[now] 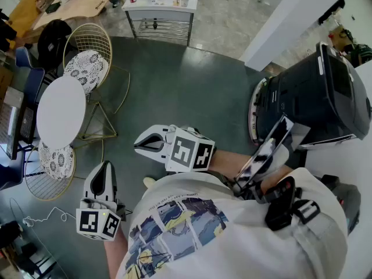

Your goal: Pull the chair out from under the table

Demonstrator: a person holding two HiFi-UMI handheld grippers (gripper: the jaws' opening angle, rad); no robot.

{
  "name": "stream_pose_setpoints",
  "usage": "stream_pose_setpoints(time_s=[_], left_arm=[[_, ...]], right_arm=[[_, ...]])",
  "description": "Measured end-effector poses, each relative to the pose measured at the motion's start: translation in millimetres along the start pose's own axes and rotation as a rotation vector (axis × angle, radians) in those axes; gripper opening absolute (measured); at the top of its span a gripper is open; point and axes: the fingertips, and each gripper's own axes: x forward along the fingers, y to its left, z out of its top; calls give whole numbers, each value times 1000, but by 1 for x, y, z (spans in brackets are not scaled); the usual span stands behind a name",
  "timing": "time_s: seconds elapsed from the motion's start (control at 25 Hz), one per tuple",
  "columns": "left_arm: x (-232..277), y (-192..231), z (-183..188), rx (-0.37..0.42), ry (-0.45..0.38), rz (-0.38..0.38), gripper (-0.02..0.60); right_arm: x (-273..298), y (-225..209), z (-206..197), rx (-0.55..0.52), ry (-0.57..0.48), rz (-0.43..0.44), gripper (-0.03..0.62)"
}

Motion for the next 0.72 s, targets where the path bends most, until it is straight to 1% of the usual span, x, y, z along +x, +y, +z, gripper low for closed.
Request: stream_pose_setpoints(time_s=[0.2,0.36,0.48,0.6,0.68,0.72], left_arm=[[3,-4,-4,-12,15,5,9],[11,0,-4,-24,15,12,9],[19,7,-5,-41,14,15,9],[30,15,-6,-45,23,3,9],[40,19,-6,-41,32,-1,9],[47,21,-5,-42,35,-8,9]], right_arm=[[-3,-2,-11,-2,43,24,11],[-1,-8,-13,31,19,52,11],[4,-15,-18,45,27,70,12],[14,-26,-23,56,42,93,15],[18,-36,-25,63,45,106,35],[19,-44,-26,67,45,103,56]])
